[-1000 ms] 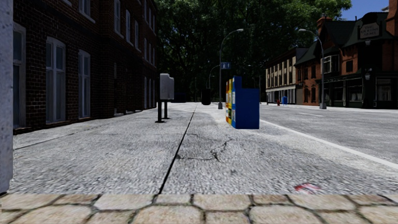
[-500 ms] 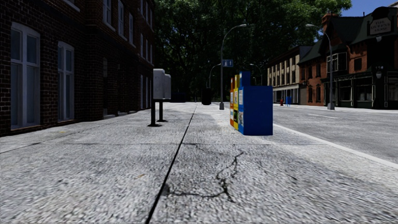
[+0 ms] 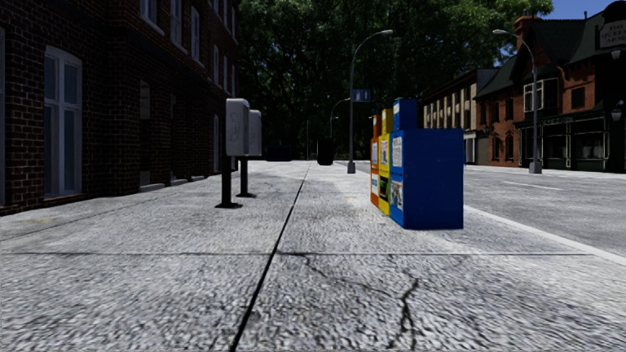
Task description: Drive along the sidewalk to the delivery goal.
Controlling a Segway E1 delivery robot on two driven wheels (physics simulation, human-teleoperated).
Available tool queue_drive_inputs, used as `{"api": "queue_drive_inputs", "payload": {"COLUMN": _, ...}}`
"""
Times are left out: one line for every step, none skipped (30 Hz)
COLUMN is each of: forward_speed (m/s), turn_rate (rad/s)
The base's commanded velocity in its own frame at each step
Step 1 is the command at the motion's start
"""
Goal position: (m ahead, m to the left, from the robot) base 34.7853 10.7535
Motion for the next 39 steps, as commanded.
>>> {"api": "queue_drive_inputs", "payload": {"forward_speed": 2.00, "turn_rate": 0.00}}
{"api": "queue_drive_inputs", "payload": {"forward_speed": 2.00, "turn_rate": 0.00}}
{"api": "queue_drive_inputs", "payload": {"forward_speed": 2.00, "turn_rate": 0.00}}
{"api": "queue_drive_inputs", "payload": {"forward_speed": 2.00, "turn_rate": 0.00}}
{"api": "queue_drive_inputs", "payload": {"forward_speed": 2.00, "turn_rate": 0.00}}
{"api": "queue_drive_inputs", "payload": {"forward_speed": 2.00, "turn_rate": 0.00}}
{"api": "queue_drive_inputs", "payload": {"forward_speed": 2.00, "turn_rate": 0.00}}
{"api": "queue_drive_inputs", "payload": {"forward_speed": 2.00, "turn_rate": 0.00}}
{"api": "queue_drive_inputs", "payload": {"forward_speed": 2.00, "turn_rate": 0.00}}
{"api": "queue_drive_inputs", "payload": {"forward_speed": 2.00, "turn_rate": 0.00}}
{"api": "queue_drive_inputs", "payload": {"forward_speed": 2.00, "turn_rate": 0.00}}
{"api": "queue_drive_inputs", "payload": {"forward_speed": 2.00, "turn_rate": 0.00}}
{"api": "queue_drive_inputs", "payload": {"forward_speed": 2.00, "turn_rate": 0.00}}
{"api": "queue_drive_inputs", "payload": {"forward_speed": 2.00, "turn_rate": 0.00}}
{"api": "queue_drive_inputs", "payload": {"forward_speed": 2.00, "turn_rate": 0.00}}
{"api": "queue_drive_inputs", "payload": {"forward_speed": 2.00, "turn_rate": 0.00}}
{"api": "queue_drive_inputs", "payload": {"forward_speed": 2.00, "turn_rate": 0.00}}
{"api": "queue_drive_inputs", "payload": {"forward_speed": 2.00, "turn_rate": 0.00}}
{"api": "queue_drive_inputs", "payload": {"forward_speed": 2.00, "turn_rate": 0.00}}
{"api": "queue_drive_inputs", "payload": {"forward_speed": 2.00, "turn_rate": 0.00}}
{"api": "queue_drive_inputs", "payload": {"forward_speed": 2.00, "turn_rate": 0.00}}
{"api": "queue_drive_inputs", "payload": {"forward_speed": 2.00, "turn_rate": 0.00}}
{"api": "queue_drive_inputs", "payload": {"forward_speed": 2.00, "turn_rate": 0.00}}
{"api": "queue_drive_inputs", "payload": {"forward_speed": 2.00, "turn_rate": 0.00}}
{"api": "queue_drive_inputs", "payload": {"forward_speed": 2.00, "turn_rate": 0.00}}
{"api": "queue_drive_inputs", "payload": {"forward_speed": 2.00, "turn_rate": 0.00}}
{"api": "queue_drive_inputs", "payload": {"forward_speed": 2.00, "turn_rate": 0.00}}
{"api": "queue_drive_inputs", "payload": {"forward_speed": 2.00, "turn_rate": 0.00}}
{"api": "queue_drive_inputs", "payload": {"forward_speed": 2.00, "turn_rate": 0.00}}
{"api": "queue_drive_inputs", "payload": {"forward_speed": 2.00, "turn_rate": 0.00}}
{"api": "queue_drive_inputs", "payload": {"forward_speed": 2.00, "turn_rate": 0.00}}
{"api": "queue_drive_inputs", "payload": {"forward_speed": 2.00, "turn_rate": 0.00}}
{"api": "queue_drive_inputs", "payload": {"forward_speed": 2.00, "turn_rate": 0.00}}
{"api": "queue_drive_inputs", "payload": {"forward_speed": 2.00, "turn_rate": 0.00}}
{"api": "queue_drive_inputs", "payload": {"forward_speed": 2.00, "turn_rate": 0.00}}
{"api": "queue_drive_inputs", "payload": {"forward_speed": 2.00, "turn_rate": 0.00}}
{"api": "queue_drive_inputs", "payload": {"forward_speed": 2.00, "turn_rate": 0.00}}
{"api": "queue_drive_inputs", "payload": {"forward_speed": 2.00, "turn_rate": 0.00}}
{"api": "queue_drive_inputs", "payload": {"forward_speed": 2.00, "turn_rate": 0.00}}
